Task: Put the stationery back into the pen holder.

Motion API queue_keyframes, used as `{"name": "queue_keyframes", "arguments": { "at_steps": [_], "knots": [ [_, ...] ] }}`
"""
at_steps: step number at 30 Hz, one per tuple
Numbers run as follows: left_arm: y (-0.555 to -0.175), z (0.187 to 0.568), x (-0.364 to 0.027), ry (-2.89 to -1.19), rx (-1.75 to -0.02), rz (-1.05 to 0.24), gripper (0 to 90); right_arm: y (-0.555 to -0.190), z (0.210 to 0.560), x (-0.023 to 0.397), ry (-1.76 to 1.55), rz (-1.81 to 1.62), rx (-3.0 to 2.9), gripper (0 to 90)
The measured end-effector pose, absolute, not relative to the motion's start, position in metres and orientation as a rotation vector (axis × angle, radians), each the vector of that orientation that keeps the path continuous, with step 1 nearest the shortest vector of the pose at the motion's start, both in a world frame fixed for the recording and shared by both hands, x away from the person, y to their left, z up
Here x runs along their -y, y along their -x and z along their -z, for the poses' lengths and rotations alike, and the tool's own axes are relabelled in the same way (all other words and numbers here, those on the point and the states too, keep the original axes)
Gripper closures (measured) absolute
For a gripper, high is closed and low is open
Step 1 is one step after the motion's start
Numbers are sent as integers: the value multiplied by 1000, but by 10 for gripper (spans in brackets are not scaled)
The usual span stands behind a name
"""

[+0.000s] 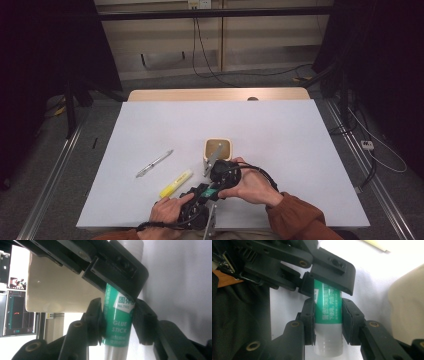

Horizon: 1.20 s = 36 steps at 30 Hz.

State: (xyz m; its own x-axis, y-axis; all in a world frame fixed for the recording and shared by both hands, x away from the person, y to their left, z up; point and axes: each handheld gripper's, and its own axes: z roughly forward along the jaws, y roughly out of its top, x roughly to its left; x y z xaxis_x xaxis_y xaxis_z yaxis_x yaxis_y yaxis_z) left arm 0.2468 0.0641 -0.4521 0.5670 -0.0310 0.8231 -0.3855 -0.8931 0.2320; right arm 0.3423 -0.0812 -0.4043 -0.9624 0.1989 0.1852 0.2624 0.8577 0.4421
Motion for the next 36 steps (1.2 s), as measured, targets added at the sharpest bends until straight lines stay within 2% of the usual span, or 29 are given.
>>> {"name": "queue_keyframes", "arguments": {
  "at_steps": [4,14,18,24,32,36],
  "knots": [
    [-247,453,-64,-2412,344,-1272,632,-342,403,81,365,731,2899,658],
    [-248,446,-70,-2387,263,-1179,662,-337,401,94,456,889,2840,632],
    [-251,443,-73,-2379,211,-1112,662,-336,402,103,471,925,2820,555],
    [-257,443,-77,-2389,137,-1015,662,-335,405,116,551,964,2817,329],
    [-267,435,-90,-2357,-36,-867,662,-322,410,140,690,1068,2889,118],
    [-273,433,-96,-2319,-128,-781,662,-317,411,156,791,1169,2911,98]
  ]
}}
